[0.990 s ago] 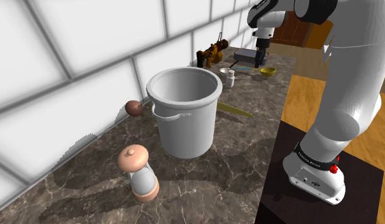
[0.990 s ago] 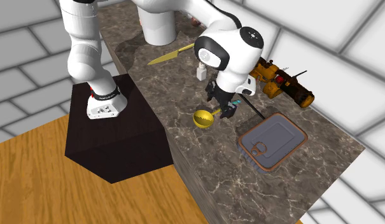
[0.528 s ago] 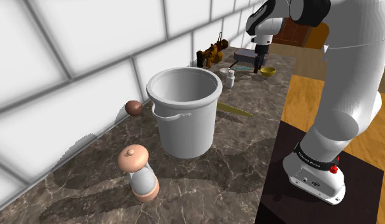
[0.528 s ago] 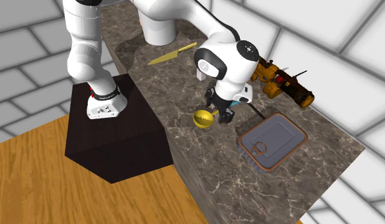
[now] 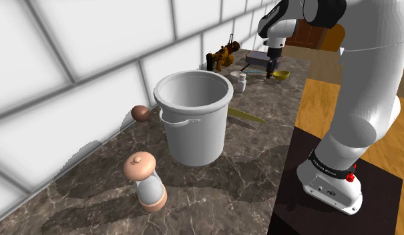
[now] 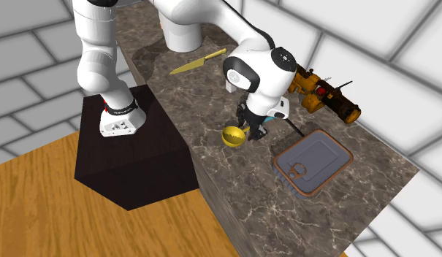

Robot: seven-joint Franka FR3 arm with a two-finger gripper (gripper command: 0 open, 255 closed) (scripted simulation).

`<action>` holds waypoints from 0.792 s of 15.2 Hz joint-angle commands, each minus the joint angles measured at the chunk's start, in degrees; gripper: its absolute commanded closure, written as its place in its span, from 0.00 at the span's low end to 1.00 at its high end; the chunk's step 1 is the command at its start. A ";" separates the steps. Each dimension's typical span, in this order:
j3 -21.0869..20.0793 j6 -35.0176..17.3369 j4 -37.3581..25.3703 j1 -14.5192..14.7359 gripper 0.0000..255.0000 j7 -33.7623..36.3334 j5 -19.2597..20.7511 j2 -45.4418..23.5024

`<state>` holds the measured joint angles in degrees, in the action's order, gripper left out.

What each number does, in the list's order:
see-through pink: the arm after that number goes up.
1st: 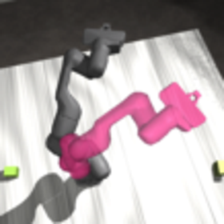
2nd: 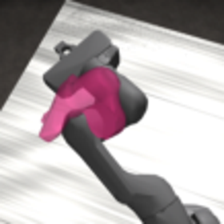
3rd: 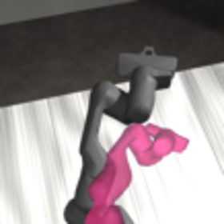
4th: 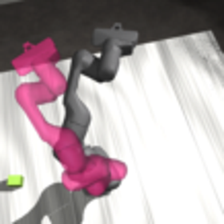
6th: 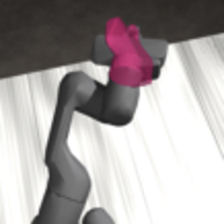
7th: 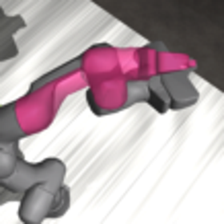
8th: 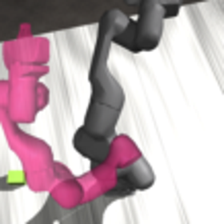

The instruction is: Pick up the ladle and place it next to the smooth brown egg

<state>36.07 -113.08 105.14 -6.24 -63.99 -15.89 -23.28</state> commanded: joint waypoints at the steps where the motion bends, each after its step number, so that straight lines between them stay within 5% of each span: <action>1: 0.00 0.00 0.00 0.00 1.00 0.00 0.00 0.00; 12: 0.41 1.81 -0.87 0.29 1.00 0.55 0.83 1.17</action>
<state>36.39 -111.94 104.71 -6.05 -63.68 -15.29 -22.39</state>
